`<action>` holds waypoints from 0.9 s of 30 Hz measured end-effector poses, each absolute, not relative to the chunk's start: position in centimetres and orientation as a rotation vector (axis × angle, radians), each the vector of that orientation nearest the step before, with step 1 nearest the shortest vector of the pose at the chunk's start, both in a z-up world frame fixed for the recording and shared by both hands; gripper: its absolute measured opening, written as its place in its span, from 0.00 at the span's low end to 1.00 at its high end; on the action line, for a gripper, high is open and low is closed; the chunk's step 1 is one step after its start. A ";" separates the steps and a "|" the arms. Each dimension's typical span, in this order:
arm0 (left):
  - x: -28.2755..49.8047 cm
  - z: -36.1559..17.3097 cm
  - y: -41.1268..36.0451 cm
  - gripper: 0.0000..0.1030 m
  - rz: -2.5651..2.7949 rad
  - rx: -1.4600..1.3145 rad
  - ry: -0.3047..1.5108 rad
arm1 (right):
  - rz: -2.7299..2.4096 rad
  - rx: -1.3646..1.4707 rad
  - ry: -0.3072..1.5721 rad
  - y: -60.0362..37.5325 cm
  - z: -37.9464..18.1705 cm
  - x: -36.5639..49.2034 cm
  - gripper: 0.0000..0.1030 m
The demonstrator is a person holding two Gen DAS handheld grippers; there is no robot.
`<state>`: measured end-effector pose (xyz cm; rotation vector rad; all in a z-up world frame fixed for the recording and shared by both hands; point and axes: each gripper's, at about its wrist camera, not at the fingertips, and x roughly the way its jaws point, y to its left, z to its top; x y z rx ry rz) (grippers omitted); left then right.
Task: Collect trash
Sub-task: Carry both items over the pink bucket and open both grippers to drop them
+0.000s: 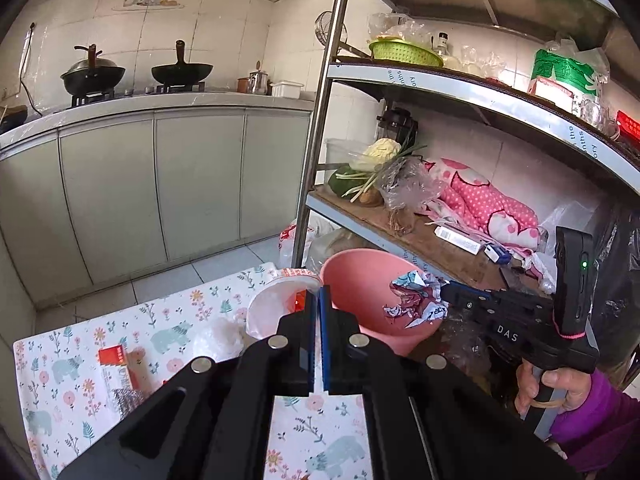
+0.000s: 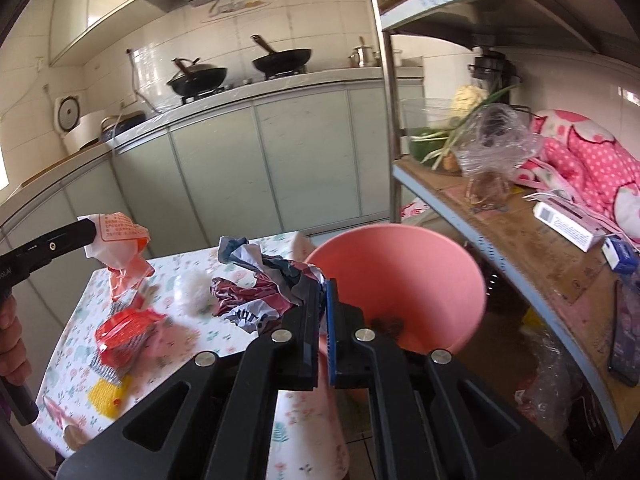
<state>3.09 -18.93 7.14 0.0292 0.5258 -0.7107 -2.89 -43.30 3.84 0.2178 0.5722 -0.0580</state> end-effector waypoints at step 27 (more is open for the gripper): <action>11.5 0.7 -33.5 0.01 -0.855 0.064 0.653 | -0.242 0.244 0.664 -49.6 -1.7 1.5 0.03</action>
